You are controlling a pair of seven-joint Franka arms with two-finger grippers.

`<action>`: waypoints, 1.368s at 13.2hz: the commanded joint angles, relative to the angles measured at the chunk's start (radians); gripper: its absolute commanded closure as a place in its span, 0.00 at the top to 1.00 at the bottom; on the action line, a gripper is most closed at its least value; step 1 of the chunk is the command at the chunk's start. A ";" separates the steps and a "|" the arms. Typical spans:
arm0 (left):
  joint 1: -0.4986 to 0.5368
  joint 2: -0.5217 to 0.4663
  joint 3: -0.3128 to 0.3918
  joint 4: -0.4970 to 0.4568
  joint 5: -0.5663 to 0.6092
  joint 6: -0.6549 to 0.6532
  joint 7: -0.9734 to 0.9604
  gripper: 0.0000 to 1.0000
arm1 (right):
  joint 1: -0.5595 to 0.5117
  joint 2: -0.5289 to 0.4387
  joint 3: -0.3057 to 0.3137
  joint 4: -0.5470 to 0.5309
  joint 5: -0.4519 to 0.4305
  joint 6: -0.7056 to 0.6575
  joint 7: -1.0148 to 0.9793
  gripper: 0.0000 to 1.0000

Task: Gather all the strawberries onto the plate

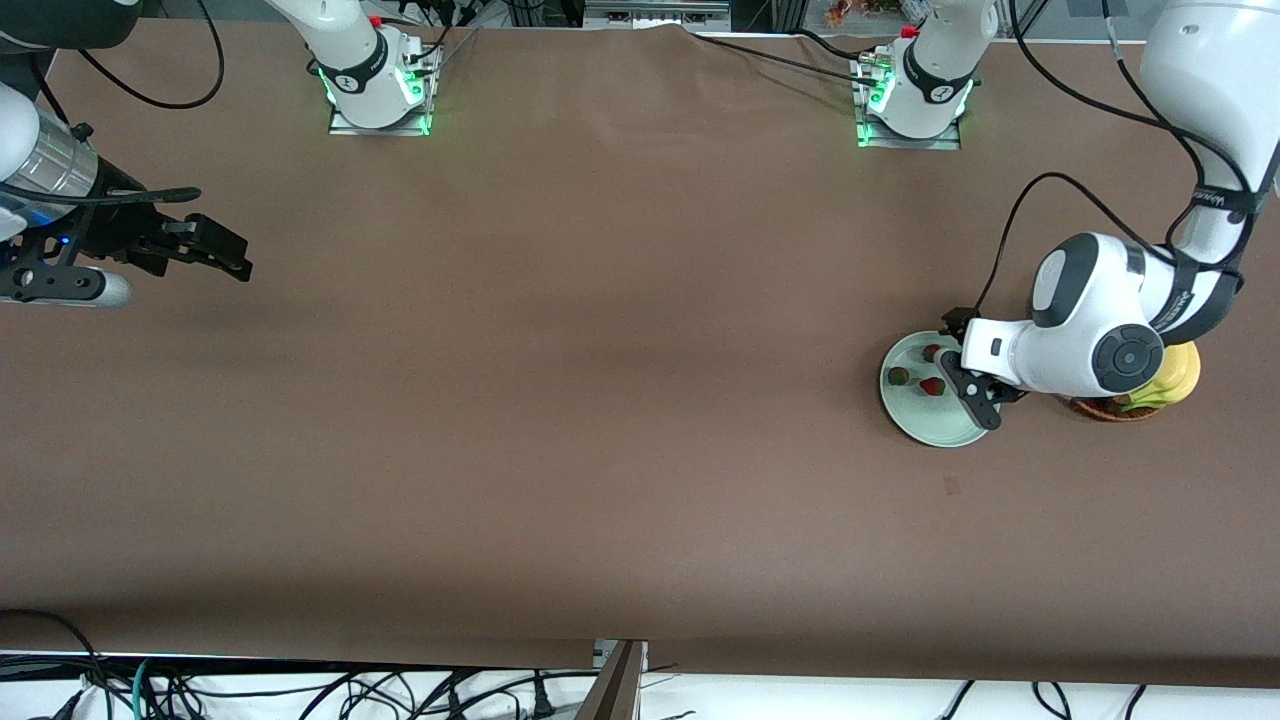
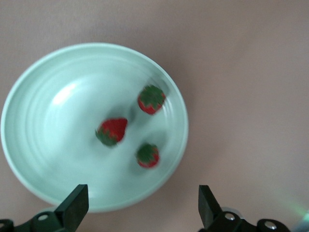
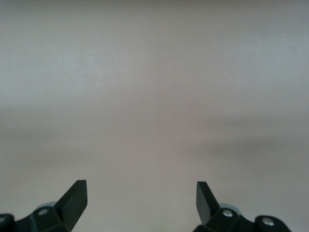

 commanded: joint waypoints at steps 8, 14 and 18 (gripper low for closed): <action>-0.002 -0.139 -0.097 0.406 -0.064 -0.529 -0.684 1.00 | -0.001 -0.001 0.012 0.021 0.019 0.027 0.001 1.00; -0.271 -0.325 0.261 0.366 -0.109 -0.270 -0.745 1.00 | -0.001 -0.001 0.010 0.020 0.019 0.025 -0.004 1.00; -0.419 -0.491 0.518 0.159 -0.278 -0.169 -0.745 1.00 | -0.006 -0.001 0.007 0.020 0.019 0.023 -0.014 1.00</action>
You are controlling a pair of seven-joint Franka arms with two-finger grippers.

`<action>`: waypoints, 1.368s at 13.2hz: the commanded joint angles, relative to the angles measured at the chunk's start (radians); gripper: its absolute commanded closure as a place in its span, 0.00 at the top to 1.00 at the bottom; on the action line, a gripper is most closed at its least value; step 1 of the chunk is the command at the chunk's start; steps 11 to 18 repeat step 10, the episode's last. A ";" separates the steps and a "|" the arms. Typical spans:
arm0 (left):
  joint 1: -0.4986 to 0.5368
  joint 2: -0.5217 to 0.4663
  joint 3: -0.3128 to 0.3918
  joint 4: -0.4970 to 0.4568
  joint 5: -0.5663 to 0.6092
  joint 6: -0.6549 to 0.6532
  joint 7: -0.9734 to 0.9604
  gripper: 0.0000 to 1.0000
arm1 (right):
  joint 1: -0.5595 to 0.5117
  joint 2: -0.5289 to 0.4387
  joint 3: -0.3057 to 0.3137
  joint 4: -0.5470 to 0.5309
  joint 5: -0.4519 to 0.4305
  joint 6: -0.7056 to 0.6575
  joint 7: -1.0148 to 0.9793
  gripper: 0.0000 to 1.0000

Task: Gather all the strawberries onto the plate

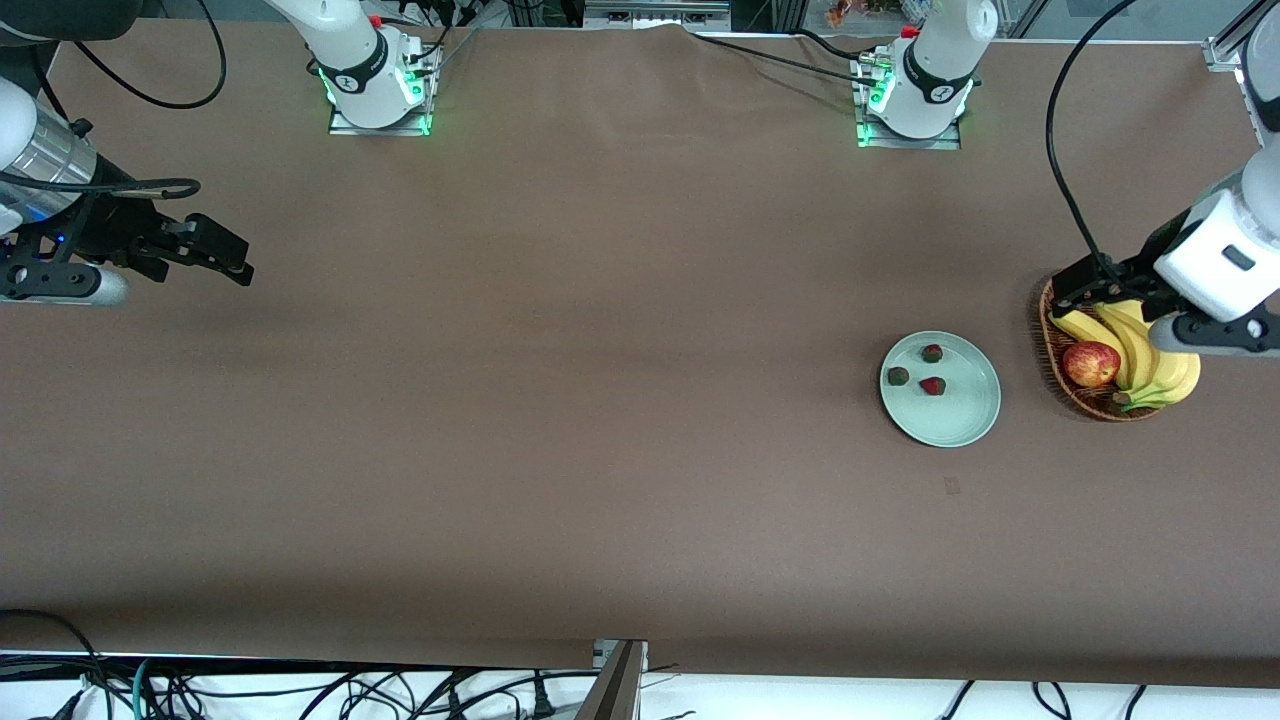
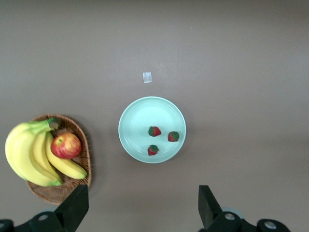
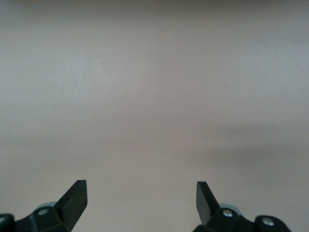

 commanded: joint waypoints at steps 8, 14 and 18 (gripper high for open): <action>-0.050 -0.153 0.060 -0.223 -0.002 0.108 0.001 1.00 | -0.008 0.000 -0.001 0.011 0.029 -0.030 -0.009 1.00; -0.050 -0.152 0.060 -0.223 -0.002 0.108 0.000 1.00 | -0.010 0.002 -0.003 0.011 0.028 -0.039 -0.014 1.00; -0.050 -0.152 0.060 -0.223 -0.002 0.108 0.000 1.00 | -0.010 0.002 -0.003 0.011 0.028 -0.039 -0.014 1.00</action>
